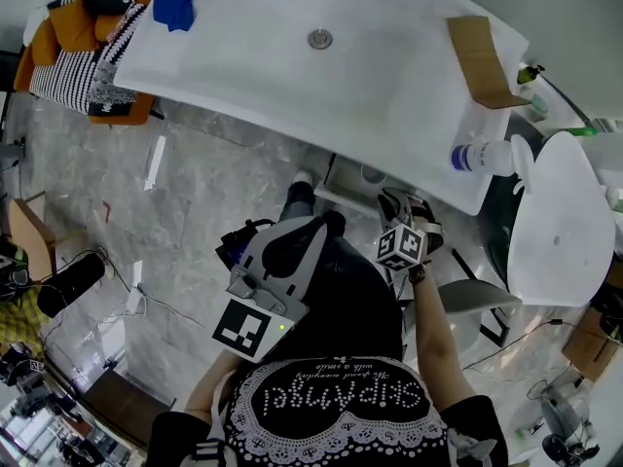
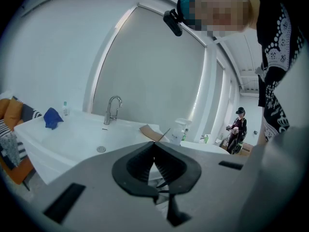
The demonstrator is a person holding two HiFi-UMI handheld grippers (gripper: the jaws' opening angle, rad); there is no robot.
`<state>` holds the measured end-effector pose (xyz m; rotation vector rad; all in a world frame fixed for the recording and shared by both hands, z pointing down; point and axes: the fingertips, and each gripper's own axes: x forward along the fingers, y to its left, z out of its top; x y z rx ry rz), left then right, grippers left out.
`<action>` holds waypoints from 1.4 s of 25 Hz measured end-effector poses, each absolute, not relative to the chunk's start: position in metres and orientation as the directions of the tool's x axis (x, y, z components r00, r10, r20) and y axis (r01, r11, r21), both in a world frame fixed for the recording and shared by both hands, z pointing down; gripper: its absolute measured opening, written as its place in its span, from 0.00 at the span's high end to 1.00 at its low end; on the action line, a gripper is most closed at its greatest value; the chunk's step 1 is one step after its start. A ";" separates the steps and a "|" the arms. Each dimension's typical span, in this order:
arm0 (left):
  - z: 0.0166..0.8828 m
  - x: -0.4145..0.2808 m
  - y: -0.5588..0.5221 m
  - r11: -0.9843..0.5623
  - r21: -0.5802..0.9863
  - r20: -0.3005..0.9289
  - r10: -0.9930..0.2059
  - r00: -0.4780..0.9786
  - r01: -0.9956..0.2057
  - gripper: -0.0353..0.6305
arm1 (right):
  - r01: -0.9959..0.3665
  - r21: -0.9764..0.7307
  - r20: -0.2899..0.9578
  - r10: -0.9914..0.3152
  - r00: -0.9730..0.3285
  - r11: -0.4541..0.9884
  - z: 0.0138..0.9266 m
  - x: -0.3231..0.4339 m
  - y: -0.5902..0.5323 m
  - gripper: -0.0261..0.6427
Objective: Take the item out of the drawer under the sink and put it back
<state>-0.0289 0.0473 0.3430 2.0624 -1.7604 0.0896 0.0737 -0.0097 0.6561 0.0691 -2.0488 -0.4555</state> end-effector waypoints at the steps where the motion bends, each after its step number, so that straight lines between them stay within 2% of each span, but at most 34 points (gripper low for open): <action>1: 0.343 -0.029 0.047 -0.106 0.275 0.317 -0.928 0.195 -0.955 0.94 | 0.140 0.343 0.836 -0.233 -0.497 0.929 0.660 0.074 -0.010 0.84; 35: 0.352 -0.047 0.054 -0.061 0.279 0.375 -0.912 0.167 -0.958 0.94 | 0.212 0.246 0.918 -0.157 -0.363 0.946 0.736 0.063 -0.012 0.84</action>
